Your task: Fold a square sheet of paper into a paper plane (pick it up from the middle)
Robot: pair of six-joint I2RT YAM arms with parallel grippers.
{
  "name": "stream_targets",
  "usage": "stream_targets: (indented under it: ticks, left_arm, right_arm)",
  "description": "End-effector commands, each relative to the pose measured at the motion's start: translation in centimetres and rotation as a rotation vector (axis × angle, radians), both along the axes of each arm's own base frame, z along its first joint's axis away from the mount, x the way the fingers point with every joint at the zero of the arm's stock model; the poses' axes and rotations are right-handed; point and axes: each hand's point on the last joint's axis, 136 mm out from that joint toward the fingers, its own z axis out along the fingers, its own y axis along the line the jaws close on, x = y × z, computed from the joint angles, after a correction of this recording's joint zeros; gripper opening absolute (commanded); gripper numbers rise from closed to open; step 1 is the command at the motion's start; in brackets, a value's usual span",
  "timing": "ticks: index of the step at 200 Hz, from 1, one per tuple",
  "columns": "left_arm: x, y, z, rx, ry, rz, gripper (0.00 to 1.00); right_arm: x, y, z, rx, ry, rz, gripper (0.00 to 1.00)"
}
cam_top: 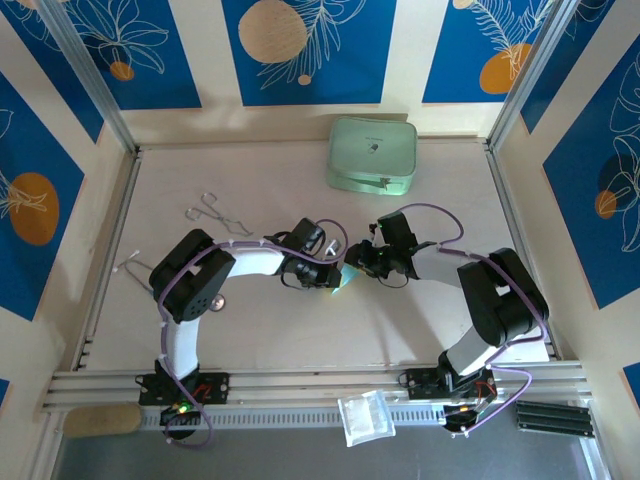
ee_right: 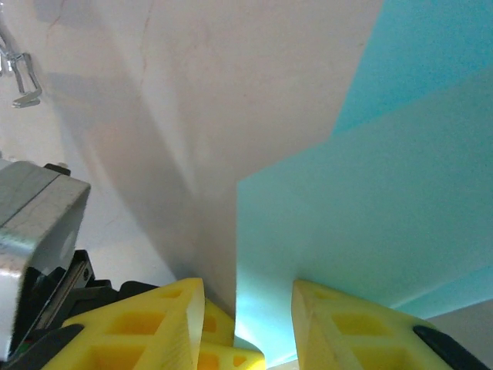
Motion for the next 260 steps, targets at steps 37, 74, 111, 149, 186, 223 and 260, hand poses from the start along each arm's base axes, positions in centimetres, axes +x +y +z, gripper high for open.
stream_targets:
  ticks: [37,74,111,149,186,223,260]
  left_arm:
    - [-0.9,0.5,-1.8,0.055,0.049,-0.001,0.05]
    - [-0.9,0.5,-1.8,0.054,0.050,-0.001,0.05]
    - [-0.9,0.4,-1.8,0.055,0.051,-0.002,0.05]
    - [-0.9,0.5,-1.8,0.056,0.052,-0.001,0.05]
    - [-0.9,0.5,-2.0,0.058,0.058,0.002,0.05]
    - [-0.9,0.6,-2.1,0.061,0.062,0.008,0.06]
    - [-0.9,0.6,-2.1,0.063,0.065,0.009,0.07]
  right_arm:
    - [-0.3,-0.9,-1.6,-0.063,0.059,-0.034,0.36]
    - [-0.2,-0.9,-1.1,-0.055,0.055,-0.036,0.36]
    - [-0.1,0.8,1.6,0.010,-0.024,0.023,0.37]
    - [0.0,1.2,0.6,-0.010,0.010,0.014,0.37]
    - [-0.2,1.0,-0.9,-0.036,0.061,0.001,0.36]
    - [-0.7,0.2,-1.6,-0.070,0.082,-0.013,0.36]
    - [-1.0,-0.5,-2.0,-0.089,0.089,-0.025,0.36]
